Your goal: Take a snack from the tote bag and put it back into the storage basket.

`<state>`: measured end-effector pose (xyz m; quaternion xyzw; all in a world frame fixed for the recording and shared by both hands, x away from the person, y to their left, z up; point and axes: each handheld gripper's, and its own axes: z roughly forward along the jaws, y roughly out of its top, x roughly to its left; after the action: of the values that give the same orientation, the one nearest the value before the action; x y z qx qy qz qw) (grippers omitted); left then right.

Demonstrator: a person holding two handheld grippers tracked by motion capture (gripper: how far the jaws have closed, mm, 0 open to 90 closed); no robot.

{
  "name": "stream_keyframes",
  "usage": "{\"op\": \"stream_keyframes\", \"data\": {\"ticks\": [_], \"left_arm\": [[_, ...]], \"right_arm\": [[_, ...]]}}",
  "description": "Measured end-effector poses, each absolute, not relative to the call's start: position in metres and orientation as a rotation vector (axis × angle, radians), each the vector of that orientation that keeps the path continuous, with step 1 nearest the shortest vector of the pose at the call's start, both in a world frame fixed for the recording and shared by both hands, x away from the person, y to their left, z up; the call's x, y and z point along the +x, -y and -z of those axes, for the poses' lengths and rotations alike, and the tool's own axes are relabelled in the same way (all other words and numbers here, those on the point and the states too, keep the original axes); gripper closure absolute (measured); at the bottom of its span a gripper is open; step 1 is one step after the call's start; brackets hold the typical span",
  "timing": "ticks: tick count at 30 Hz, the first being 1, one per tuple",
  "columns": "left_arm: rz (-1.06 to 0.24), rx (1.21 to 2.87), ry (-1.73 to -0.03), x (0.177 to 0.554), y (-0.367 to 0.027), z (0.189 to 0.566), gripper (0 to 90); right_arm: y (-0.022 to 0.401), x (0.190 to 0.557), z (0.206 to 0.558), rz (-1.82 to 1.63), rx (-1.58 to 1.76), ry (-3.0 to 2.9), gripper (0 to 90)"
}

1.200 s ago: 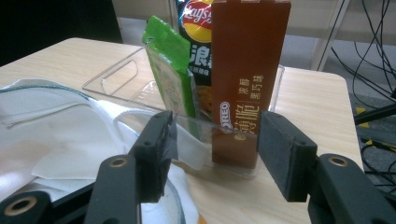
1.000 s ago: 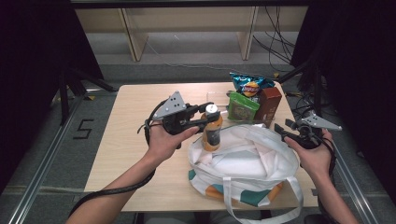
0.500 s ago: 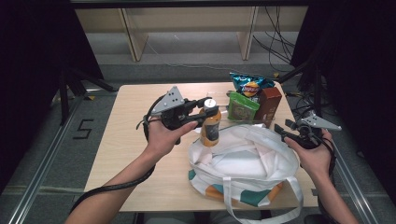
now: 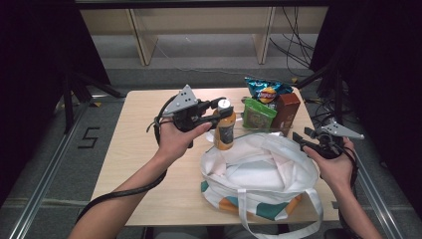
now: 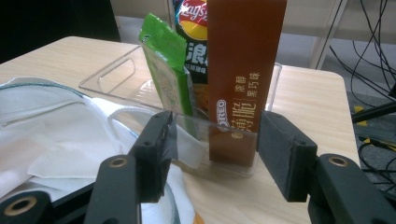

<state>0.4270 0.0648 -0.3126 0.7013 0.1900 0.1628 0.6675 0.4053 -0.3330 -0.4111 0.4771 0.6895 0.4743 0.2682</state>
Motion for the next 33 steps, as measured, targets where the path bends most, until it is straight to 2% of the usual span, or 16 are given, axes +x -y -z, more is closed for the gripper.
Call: {"op": "stream_keyframes", "data": {"ticks": [33], "left_arm": [[-0.423,1.576,-0.484,0.457,-0.064,0.310,58.8]], "right_arm": [[0.334,0.407,0.413,-1.287,1.274,-1.824,47.0]]}}
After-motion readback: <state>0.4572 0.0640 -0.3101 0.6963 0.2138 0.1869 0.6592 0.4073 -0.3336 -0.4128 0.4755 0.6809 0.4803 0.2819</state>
